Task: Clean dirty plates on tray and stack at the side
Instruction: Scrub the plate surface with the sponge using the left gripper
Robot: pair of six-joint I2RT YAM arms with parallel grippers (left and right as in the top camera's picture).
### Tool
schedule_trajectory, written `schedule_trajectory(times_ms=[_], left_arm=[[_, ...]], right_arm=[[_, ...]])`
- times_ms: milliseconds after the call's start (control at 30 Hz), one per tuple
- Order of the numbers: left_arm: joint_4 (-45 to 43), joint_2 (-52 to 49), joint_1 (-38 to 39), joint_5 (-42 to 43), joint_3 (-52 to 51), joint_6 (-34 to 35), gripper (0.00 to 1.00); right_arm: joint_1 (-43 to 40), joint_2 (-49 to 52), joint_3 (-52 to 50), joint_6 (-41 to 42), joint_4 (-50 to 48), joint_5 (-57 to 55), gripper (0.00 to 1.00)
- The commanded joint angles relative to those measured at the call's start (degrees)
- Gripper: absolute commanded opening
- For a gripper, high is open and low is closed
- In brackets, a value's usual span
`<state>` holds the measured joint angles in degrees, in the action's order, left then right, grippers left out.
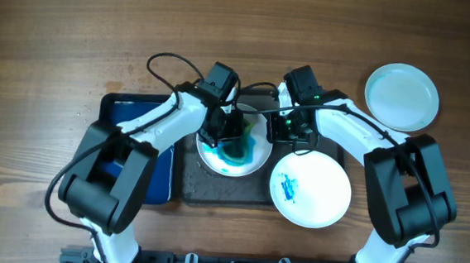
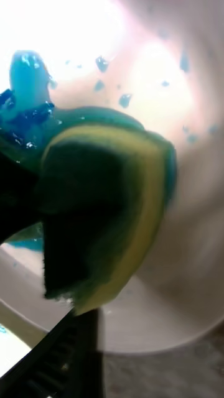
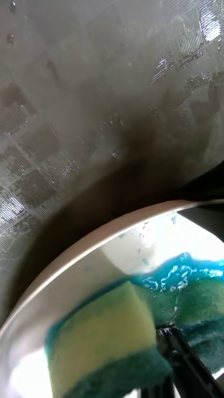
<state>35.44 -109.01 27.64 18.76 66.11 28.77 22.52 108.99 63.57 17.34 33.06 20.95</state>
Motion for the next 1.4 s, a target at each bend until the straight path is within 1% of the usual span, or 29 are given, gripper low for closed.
schedule_trajectory(times_ms=[0,100,167,367,400,500,533,567,633,733,800,867,1000,1067,1167,1200,1267,1367], left_arm=[[5.2,-5.0,-0.8,-14.1,-0.6,8.9,0.04],[12.5,-5.0,-2.1,-25.6,-0.6,13.9,0.04],[16.1,-5.0,-2.9,-30.5,-0.6,15.5,0.04],[19.3,-5.0,-3.3,-32.3,-0.6,15.1,0.04],[20.2,-5.0,-3.2,-32.9,-0.6,15.6,0.04],[23.9,-5.0,-3.0,-37.6,-0.6,21.7,0.04],[24.2,-5.0,-3.0,-37.6,-0.6,21.6,0.04],[24.3,-5.0,-3.0,-36.2,-0.6,19.5,0.04],[22.1,-5.0,-2.3,-29.8,-0.6,11.0,0.04],[17.2,-5.0,0.4,-20.5,-0.6,0.1,0.04],[14.1,-5.0,2.7,-15.1,-0.6,-3.3,0.04],[11.6,-5.0,4.7,-11.1,-0.6,-4.6,0.04],[5.9,-5.0,8.4,-2.5,-0.6,-4.6,0.04],[4.7,-5.0,8.7,-0.7,-0.6,-4.5,0.04],[1.8,-5.0,8.6,4.5,-0.6,-4.6,0.04],[-0.4,-5.0,8.6,7.7,-0.6,-4.9,0.04],[-3.4,-5.0,8.6,11.2,-0.6,-4.5,0.04],[-6.3,-5.0,8.5,11.6,-0.6,-2.6,0.04]], right_arm=[[0.0,1.4,0.2,1.2,0.8,-0.7,0.04],[0.0,1.4,0.2,1.3,0.7,-0.8,0.05],[0.0,1.4,0.2,1.3,0.7,-0.8,0.05],[0.0,1.4,0.2,2.2,0.7,-1.0,0.04],[0.0,1.4,0.2,2.2,0.7,-1.0,0.05],[0.0,1.4,0.2,2.3,0.7,-1.2,0.05],[0.0,1.4,0.2,2.3,0.6,-1.2,0.04],[0.0,1.4,0.2,2.3,0.6,-1.4,0.05],[0.0,1.4,0.2,2.4,0.6,-1.6,0.04],[0.0,1.4,0.2,2.4,0.7,-1.6,0.04],[0.0,1.4,0.2,2.4,0.9,-1.6,0.05],[0.0,1.4,0.2,2.4,1.0,-1.6,0.04],[0.0,1.4,0.2,2.3,1.3,-1.6,0.04],[0.0,1.4,0.2,2.3,1.3,-1.6,0.05],[0.0,1.4,0.2,2.3,1.3,-1.6,0.04],[0.0,1.4,0.2,2.3,1.3,-1.6,0.04],[0.0,1.4,0.2,2.3,1.4,-1.6,0.04],[0.0,1.4,0.2,2.3,1.5,-1.6,0.05]])
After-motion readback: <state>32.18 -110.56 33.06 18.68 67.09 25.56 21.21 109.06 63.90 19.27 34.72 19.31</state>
